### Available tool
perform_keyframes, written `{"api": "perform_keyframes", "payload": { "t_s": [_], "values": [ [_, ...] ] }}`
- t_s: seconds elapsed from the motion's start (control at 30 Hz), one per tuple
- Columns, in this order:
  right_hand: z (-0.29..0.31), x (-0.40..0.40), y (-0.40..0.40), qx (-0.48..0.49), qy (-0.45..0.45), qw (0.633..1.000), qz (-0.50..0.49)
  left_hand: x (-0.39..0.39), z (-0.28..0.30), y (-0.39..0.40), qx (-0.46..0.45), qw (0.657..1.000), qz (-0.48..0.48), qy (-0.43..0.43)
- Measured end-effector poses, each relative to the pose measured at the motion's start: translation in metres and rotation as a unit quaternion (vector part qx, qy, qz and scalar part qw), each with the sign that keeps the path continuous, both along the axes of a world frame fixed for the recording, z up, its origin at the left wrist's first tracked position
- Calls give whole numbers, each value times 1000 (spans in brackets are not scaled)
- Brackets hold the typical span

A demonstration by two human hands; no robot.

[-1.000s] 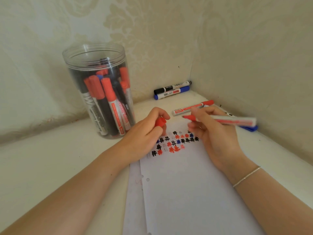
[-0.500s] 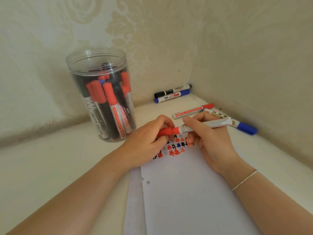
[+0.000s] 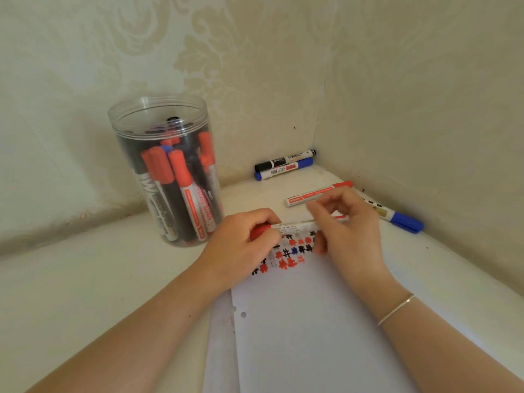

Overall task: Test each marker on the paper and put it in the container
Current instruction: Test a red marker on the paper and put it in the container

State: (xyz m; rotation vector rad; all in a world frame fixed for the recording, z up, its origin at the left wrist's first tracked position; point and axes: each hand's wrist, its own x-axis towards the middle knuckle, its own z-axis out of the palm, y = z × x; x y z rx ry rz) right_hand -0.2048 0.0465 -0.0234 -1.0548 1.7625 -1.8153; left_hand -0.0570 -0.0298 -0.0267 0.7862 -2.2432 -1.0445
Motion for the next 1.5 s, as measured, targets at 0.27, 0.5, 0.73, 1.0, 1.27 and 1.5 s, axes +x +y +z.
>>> {"api": "perform_keyframes", "payload": {
  "t_s": [0.27,0.5,0.73,1.0,1.27,1.5],
  "values": [
    [-2,20,-1,16,158,987,6,-5,3,13,-56,988,136,49],
    [35,4,-12,23,-54,998,-31,-6,35,27,-86,976,85,182],
    [139,35,-53,-6,-52,989,135,8,137,14,-155,870,177,433],
    [175,69,-103,150,321,914,196,53,183,-68,-299,883,287,219],
    [166,79,-121,270,348,864,242,60,159,-87,-236,954,169,75],
    [167,82,-128,304,361,843,259,57,155,-85,-216,969,113,-36]
  ]
}}
